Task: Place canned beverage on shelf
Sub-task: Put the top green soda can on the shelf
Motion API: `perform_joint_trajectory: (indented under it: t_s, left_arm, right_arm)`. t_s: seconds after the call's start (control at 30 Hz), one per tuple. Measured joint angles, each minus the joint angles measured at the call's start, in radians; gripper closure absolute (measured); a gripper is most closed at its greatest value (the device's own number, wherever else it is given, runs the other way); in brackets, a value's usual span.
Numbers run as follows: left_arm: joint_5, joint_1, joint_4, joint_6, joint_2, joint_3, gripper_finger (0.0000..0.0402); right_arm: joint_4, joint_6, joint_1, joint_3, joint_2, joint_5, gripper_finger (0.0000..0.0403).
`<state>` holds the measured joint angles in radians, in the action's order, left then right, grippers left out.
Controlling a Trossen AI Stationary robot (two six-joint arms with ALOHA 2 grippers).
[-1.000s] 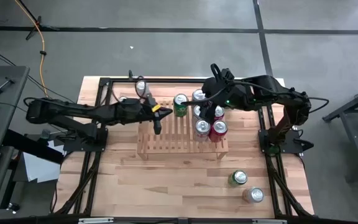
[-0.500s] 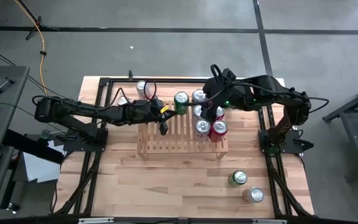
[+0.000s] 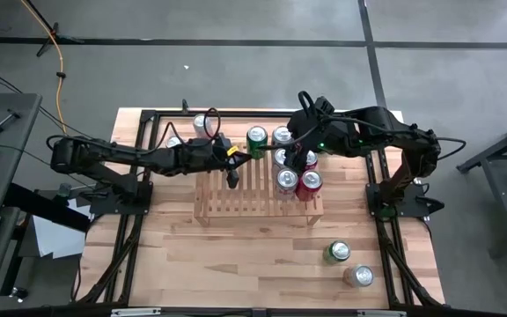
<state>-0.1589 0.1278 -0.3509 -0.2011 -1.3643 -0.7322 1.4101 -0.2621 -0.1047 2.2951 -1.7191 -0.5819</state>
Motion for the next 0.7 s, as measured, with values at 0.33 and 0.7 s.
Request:
perform_joint_trajectory:
  t_s: [0.33,0.7]
  left_arm:
    - [0.014,-0.047,0.134,0.025,0.215,0.000,0.0401]
    - [-0.178,-0.059,0.195,0.081,0.654,-0.001,0.0401]
  right_arm:
    - [0.067,-0.016,0.000,0.000,0.003,-0.009,0.0054]
    - [0.161,-0.127,0.074,-0.032,0.200,-0.062,0.0054]
